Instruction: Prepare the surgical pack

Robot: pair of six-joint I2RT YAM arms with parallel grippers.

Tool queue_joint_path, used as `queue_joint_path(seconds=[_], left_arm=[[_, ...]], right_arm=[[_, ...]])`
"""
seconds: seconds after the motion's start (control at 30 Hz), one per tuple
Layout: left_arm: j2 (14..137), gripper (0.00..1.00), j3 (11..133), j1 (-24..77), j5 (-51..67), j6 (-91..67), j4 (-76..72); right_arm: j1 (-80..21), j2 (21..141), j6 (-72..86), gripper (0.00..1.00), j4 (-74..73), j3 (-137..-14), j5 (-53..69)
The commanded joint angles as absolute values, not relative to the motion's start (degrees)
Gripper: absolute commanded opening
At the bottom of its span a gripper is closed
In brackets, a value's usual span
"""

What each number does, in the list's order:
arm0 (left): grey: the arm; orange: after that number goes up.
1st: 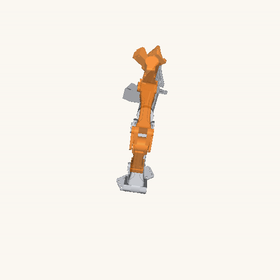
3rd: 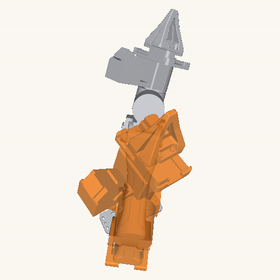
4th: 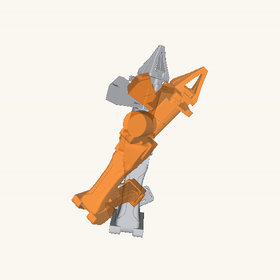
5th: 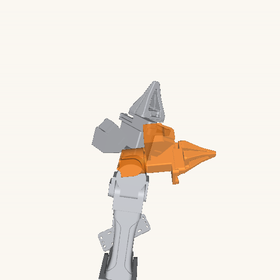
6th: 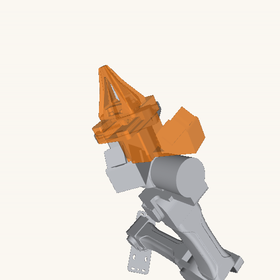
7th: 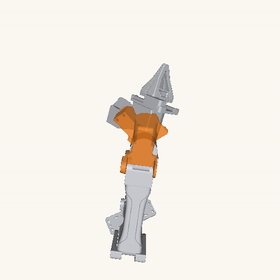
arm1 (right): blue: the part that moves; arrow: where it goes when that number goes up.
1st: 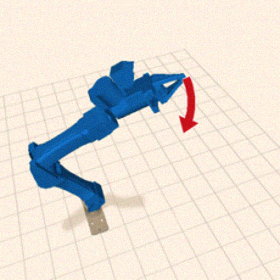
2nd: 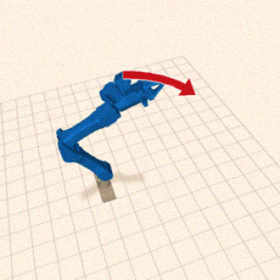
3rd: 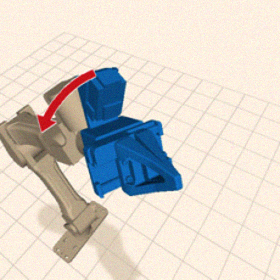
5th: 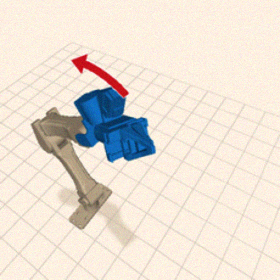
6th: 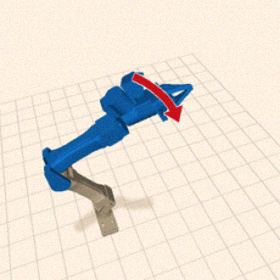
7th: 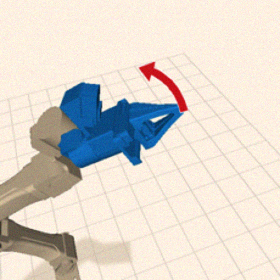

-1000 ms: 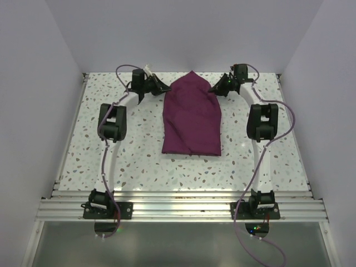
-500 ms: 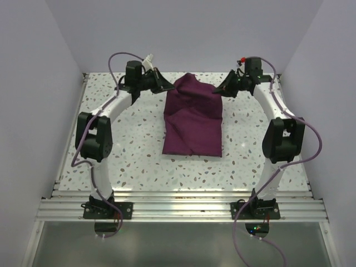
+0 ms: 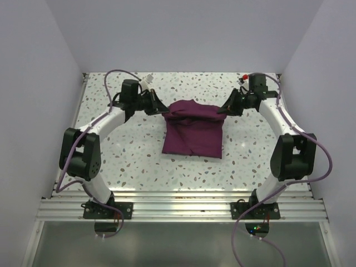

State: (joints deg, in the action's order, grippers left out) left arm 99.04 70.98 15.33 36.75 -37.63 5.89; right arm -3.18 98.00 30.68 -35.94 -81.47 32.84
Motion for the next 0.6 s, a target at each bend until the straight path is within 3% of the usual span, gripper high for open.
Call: queue_joint_path(seconds=[0.0,0.37,0.57], left_arm=[[94.40,0.00,67.69,15.73,36.38,-34.98,6.59],[93.95,0.00,60.21,17.05,36.74,-32.00,8.61],[94.57,0.02,55.02,17.05,36.03,-30.85,8.88]], right_arm=[[-2.46,92.11,29.09,0.01,-36.39,-77.09,34.10],[-2.64,90.17,24.70,0.06,-36.38,-61.35,32.43],[-3.16,91.94,21.10,0.22,-38.50,-58.01,31.99]])
